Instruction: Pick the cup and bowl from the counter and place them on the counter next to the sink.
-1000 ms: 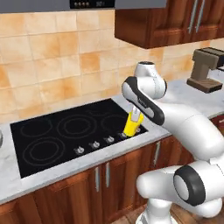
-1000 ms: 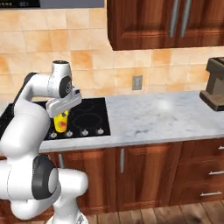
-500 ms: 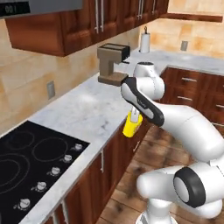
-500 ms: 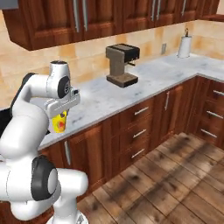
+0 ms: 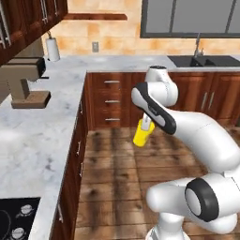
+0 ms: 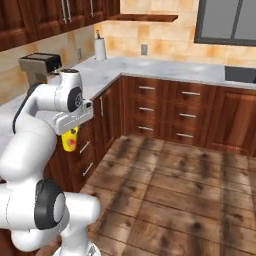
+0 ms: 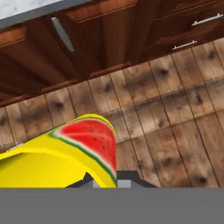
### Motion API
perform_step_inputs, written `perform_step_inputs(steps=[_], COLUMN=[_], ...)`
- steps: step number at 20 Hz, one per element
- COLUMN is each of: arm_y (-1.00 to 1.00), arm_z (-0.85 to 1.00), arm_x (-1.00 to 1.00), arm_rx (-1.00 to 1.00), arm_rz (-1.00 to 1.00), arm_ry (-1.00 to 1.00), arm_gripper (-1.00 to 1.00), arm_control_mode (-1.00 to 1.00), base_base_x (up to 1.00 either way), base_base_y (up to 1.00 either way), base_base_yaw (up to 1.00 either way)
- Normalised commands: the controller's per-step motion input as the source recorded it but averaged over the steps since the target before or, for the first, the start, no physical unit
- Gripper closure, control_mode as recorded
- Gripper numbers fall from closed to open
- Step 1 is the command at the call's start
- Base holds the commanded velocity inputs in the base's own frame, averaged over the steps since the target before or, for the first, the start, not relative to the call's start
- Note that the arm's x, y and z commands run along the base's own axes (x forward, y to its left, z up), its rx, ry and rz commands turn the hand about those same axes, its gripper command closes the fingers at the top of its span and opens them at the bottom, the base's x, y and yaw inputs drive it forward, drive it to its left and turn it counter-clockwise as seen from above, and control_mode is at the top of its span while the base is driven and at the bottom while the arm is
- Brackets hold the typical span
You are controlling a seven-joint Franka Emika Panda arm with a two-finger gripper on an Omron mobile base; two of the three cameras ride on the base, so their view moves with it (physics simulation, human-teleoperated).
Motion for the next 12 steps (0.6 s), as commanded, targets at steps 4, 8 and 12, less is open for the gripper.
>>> perform_step_inputs(steps=[4, 8, 12], arm_y=[0.00, 0.00, 0.00], arm_z=[0.00, 0.00, 0.00], arm_x=[0.00, 0.00, 0.00], arm_rx=[0.00, 0.00, 0.00], arm_rz=[0.00, 0.00, 0.00], arm_ry=[0.00, 0.00, 0.00], arm_gripper=[1.00, 1.00, 1.00], arm_control_mode=[1.00, 1.00, 1.00], base_base_x=[0.76, 1.00, 1.00], base_base_y=[-0.08, -0.07, -0.28], base_base_yaw=[-0.05, 0.04, 0.01])
